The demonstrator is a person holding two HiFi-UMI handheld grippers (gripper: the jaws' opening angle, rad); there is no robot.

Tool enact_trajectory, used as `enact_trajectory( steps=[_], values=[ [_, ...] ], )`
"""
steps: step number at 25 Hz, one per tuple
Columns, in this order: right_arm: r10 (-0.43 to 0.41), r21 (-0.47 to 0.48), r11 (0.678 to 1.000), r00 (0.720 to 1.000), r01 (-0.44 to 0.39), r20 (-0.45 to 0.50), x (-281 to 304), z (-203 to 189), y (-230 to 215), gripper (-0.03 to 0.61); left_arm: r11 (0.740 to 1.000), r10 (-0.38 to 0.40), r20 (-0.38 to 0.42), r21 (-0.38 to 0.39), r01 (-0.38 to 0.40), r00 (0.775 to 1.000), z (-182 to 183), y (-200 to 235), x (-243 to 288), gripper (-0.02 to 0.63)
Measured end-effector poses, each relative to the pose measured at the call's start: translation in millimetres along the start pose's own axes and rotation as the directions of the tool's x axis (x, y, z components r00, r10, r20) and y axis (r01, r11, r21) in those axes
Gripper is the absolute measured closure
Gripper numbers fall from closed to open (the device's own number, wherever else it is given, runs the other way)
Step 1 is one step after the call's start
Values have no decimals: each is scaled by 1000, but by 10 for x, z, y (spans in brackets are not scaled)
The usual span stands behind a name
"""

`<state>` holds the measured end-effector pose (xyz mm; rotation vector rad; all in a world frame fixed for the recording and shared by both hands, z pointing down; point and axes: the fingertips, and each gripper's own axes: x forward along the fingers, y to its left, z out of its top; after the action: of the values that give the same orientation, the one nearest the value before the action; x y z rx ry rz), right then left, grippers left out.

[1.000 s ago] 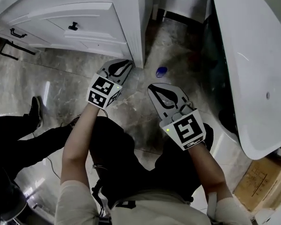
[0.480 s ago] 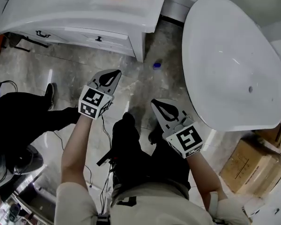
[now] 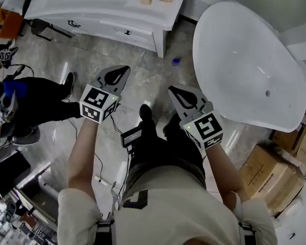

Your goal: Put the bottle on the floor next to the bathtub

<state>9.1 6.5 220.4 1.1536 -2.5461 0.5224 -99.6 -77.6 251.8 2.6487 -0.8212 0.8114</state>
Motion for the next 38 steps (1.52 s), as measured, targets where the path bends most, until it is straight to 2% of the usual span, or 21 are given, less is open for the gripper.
enact_trajectory(
  steps=[6, 13, 16, 20, 26, 29, 32, 35, 38],
  values=[
    [57, -46, 997, 998, -56, 24, -218, 324, 270, 552, 996, 86, 47, -39, -84, 995, 255, -251, -569, 555],
    [135, -64, 989, 991, -134, 9, -423, 390, 497, 552, 984, 156, 115, -108, -143, 981, 414, -678, -965, 557],
    [186, -93, 979, 982, -183, 18, -511, 539, 694, 551, 975, 193, 170, -146, -169, 966, 584, -874, -1275, 556],
    [281, -139, 952, 959, -273, 39, -555, 757, 988, 552, 957, 270, 238, -177, -232, 933, 715, -1010, -1708, 556],
    [391, -159, 910, 920, -382, 27, -586, 780, 1359, 551, 924, 353, 247, -243, -295, 903, 596, -1191, -2041, 556],
    [417, -155, 899, 909, -409, 17, -647, 750, 1524, 551, 924, 347, 256, -258, -282, 902, 596, -1311, -2120, 555],
    [416, -157, 900, 909, -407, 31, -691, 831, 1626, 551, 936, 324, 283, -231, -264, 903, 710, -1366, -2223, 555],
    [388, -147, 914, 920, -378, 50, -655, 975, 1686, 551, 952, 286, 303, -196, -234, 909, 815, -1305, -2349, 555],
    [339, -119, 936, 940, -332, 45, -498, 977, 1645, 551, 966, 232, 316, -182, -181, 920, 753, -1149, -2313, 555]
  ],
)
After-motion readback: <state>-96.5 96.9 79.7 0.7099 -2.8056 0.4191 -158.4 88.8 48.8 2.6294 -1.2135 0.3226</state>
